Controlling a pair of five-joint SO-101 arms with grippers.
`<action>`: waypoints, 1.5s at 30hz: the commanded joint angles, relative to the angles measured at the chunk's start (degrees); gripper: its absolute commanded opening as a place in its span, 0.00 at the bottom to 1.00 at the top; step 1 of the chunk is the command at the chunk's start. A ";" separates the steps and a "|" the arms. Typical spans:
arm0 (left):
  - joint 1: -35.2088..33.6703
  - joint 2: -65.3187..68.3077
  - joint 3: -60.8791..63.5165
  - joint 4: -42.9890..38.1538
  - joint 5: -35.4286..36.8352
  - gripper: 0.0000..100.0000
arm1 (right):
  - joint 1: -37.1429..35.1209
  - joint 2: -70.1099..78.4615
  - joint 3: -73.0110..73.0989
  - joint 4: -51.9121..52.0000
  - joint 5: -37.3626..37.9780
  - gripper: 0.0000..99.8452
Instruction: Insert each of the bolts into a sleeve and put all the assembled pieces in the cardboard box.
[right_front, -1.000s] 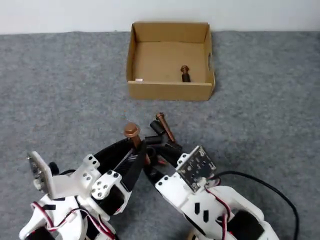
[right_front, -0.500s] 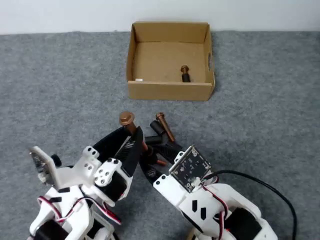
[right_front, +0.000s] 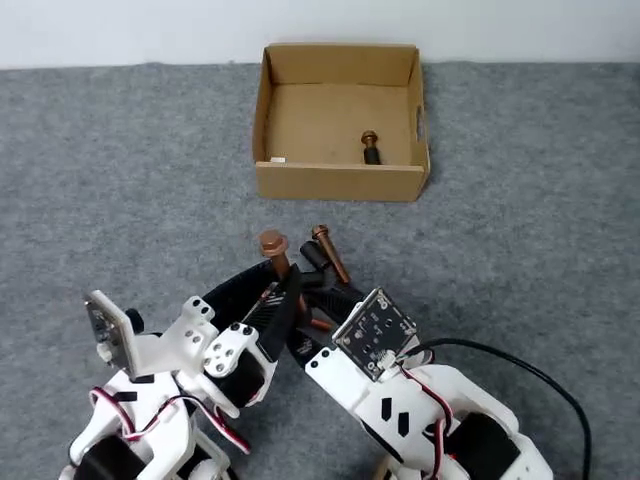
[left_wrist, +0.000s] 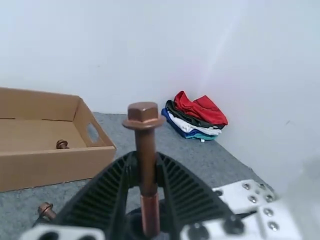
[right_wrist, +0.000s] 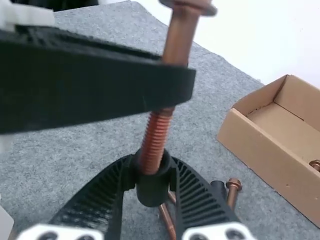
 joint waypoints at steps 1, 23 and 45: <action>0.53 0.09 -0.04 0.00 -3.87 0.00 | -0.57 -0.40 -3.96 -1.36 0.62 0.01; 3.60 0.09 2.42 1.93 -4.48 0.00 | -0.48 -0.40 -3.96 -1.71 0.62 0.01; 1.93 0.53 -5.05 14.86 -6.42 0.20 | -0.31 -0.31 -3.87 -1.45 0.62 0.01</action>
